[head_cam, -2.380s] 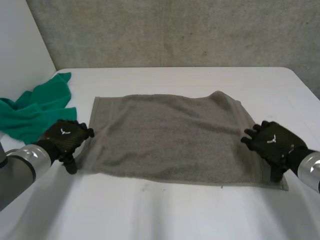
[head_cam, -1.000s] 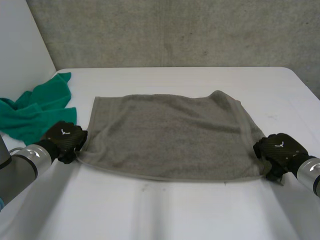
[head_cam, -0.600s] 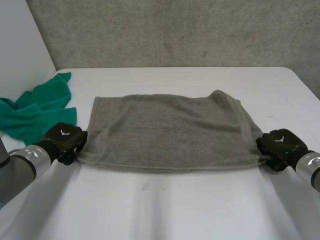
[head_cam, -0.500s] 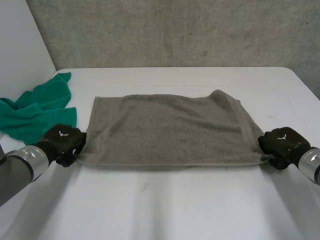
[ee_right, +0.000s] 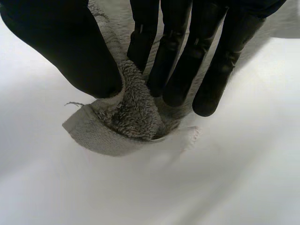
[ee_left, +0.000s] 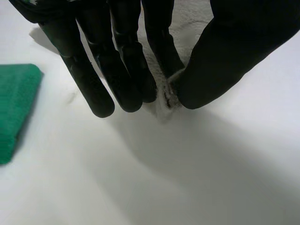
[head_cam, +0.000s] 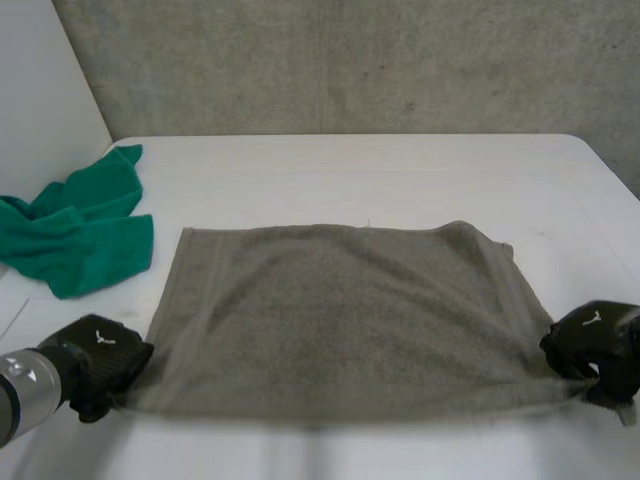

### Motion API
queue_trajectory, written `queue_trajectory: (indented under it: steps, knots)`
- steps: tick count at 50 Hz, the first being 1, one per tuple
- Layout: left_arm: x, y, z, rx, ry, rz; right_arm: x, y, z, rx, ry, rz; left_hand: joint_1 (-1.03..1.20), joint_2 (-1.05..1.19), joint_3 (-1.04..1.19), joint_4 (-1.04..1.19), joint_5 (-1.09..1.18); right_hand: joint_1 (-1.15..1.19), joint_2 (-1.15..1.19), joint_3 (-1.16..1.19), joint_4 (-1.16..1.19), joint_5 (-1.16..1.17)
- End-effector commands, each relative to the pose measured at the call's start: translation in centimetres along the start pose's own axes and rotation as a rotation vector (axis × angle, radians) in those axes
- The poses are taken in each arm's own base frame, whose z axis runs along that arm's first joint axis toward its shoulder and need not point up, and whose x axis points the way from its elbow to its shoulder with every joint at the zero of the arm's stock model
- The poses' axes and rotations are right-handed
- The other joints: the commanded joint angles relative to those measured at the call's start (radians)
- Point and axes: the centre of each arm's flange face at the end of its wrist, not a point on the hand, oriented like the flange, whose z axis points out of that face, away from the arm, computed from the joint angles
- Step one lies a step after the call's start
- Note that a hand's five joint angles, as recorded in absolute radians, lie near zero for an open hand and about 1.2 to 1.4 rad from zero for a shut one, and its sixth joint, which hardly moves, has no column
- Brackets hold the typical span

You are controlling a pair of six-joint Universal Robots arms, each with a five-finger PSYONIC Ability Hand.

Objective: Fold the laundry.

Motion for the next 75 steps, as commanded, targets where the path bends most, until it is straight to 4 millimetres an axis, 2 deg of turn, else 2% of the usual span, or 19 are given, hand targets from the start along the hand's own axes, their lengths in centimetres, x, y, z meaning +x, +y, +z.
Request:
queue_trajectory:
  steps: [1, 7, 12, 16, 20, 29, 30, 37, 44, 51, 55, 56, 57, 61, 67, 70, 71, 74, 75]
  knots:
    - [-2.9, -1.9, 2.6, 0.106, -0.124, 0.002, 2.2, -1.1, 1.5, 0.118, 0.168, 0.063, 0.292, 0.206, 0.209, 0.2, 0.24, 0.439, 0.227, 0.214, 0.209, 0.239]
    - [-4.7, -4.8, 5.6, 0.235, -0.174, -0.089, 2.2, -2.9, 3.7, 0.199, 0.212, 0.029, 0.292, 0.206, 0.209, 0.2, 0.24, 0.439, 0.227, 0.214, 0.209, 0.239]
    - [-6.0, -6.4, 9.4, 0.268, -0.179, -0.155, 3.3, -4.3, 5.5, 0.247, 0.264, 0.031, 0.292, 0.206, 0.209, 0.2, 0.24, 0.439, 0.227, 0.214, 0.209, 0.239]
    - [-5.8, -7.0, 12.0, 0.259, -0.184, -0.145, 3.7, -5.1, 7.2, 0.249, 0.288, 0.02, 0.292, 0.206, 0.209, 0.2, 0.24, 0.439, 0.227, 0.214, 0.209, 0.239]
    - [-6.0, -6.6, 13.7, 0.213, -0.214, -0.151, 3.9, -5.2, 7.9, 0.231, 0.299, 0.02, 0.292, 0.206, 0.209, 0.2, 0.24, 0.439, 0.227, 0.214, 0.209, 0.239]
    - [-4.4, -5.2, 13.4, 0.143, -0.199, -0.155, 3.1, -4.8, 7.1, 0.178, 0.23, 0.051, 0.292, 0.206, 0.209, 0.2, 0.24, 0.417, 0.205, 0.192, 0.187, 0.217]
    - [-4.4, -5.2, 13.1, 0.144, -0.2, -0.155, 2.9, -4.8, 6.9, 0.174, 0.213, 0.053, 0.292, 0.206, 0.209, 0.2, 0.24, 0.222, 0.01, -0.003, -0.008, 0.022]
    - [-4.0, -4.8, 12.8, 0.134, -0.191, -0.157, 2.7, -4.6, 6.8, 0.165, 0.204, 0.056, 0.292, 0.206, 0.209, 0.2, 0.24, -0.228, -0.44, -0.454, -0.458, -0.428]
    - [-3.8, -4.6, 12.7, 0.128, -0.184, -0.158, 2.3, -4.3, 6.9, 0.155, 0.191, 0.058, 0.292, 0.206, 0.209, 0.2, 0.24, -0.332, -0.544, -0.557, -0.562, -0.532]
    - [-3.8, -4.8, 12.3, 0.132, -0.188, -0.157, 2.8, -4.5, 7.3, 0.19, 0.231, 0.051, 0.292, 0.206, 0.209, 0.2, 0.24, -0.276, -0.488, -0.501, -0.506, -0.476]
    - [-3.8, -4.8, 12.1, 0.135, -0.187, -0.156, 2.9, -4.4, 8.2, 0.212, 0.262, 0.038, 0.292, 0.206, 0.209, 0.2, 0.24, 0.034, -0.178, -0.191, -0.196, -0.166]
    - [-3.8, -4.8, 12.2, 0.134, -0.188, -0.157, 3.0, -4.5, 8.4, 0.219, 0.271, 0.029, 0.292, 0.206, 0.209, 0.2, 0.24, 0.294, 0.082, 0.069, 0.064, 0.094]
    - [-3.8, -4.7, 12.2, 0.134, -0.188, -0.157, 3.1, -4.5, 8.5, 0.222, 0.274, 0.026, 0.292, 0.206, 0.209, 0.2, 0.24, 0.424, 0.212, 0.199, 0.194, 0.224]
    - [-4.0, -4.8, 12.5, 0.143, -0.194, -0.155, 4.0, -5.1, 8.9, 0.255, 0.316, 0.005, 0.292, 0.206, 0.209, 0.2, 0.24, 0.439, 0.227, 0.214, 0.209, 0.239]
    - [-5.5, -6.4, 13.7, 0.205, -0.244, -0.141, 6.6, -7.2, 8.5, 0.322, 0.409, -0.032, 0.292, 0.206, 0.209, 0.2, 0.24, 0.439, 0.227, 0.214, 0.209, 0.239]
    - [-7.8, -9.2, 14.2, 0.32, -0.329, -0.126, 8.2, -10.1, 7.4, 0.414, 0.486, -0.06, 0.292, 0.206, 0.209, 0.2, 0.24, 0.439, 0.227, 0.214, 0.209, 0.239]
    - [-9.5, -11.3, 13.8, 0.407, -0.396, -0.116, 9.3, -12.1, 6.3, 0.482, 0.55, -0.074, 0.292, 0.206, 0.209, 0.2, 0.24, 0.439, 0.227, 0.214, 0.209, 0.239]
    - [-12.0, -14.5, 12.7, 0.555, -0.506, -0.107, 11.0, -15.4, 4.1, 0.632, 0.662, -0.069, 0.292, 0.206, 0.209, 0.2, 0.24, 0.439, 0.227, 0.214, 0.209, 0.239]
    - [-13.4, -16.6, 11.6, 0.664, -0.581, -0.099, 12.1, -17.4, 2.3, 0.746, 0.734, -0.049, 0.292, 0.206, 0.209, 0.2, 0.24, 0.439, 0.227, 0.214, 0.209, 0.239]
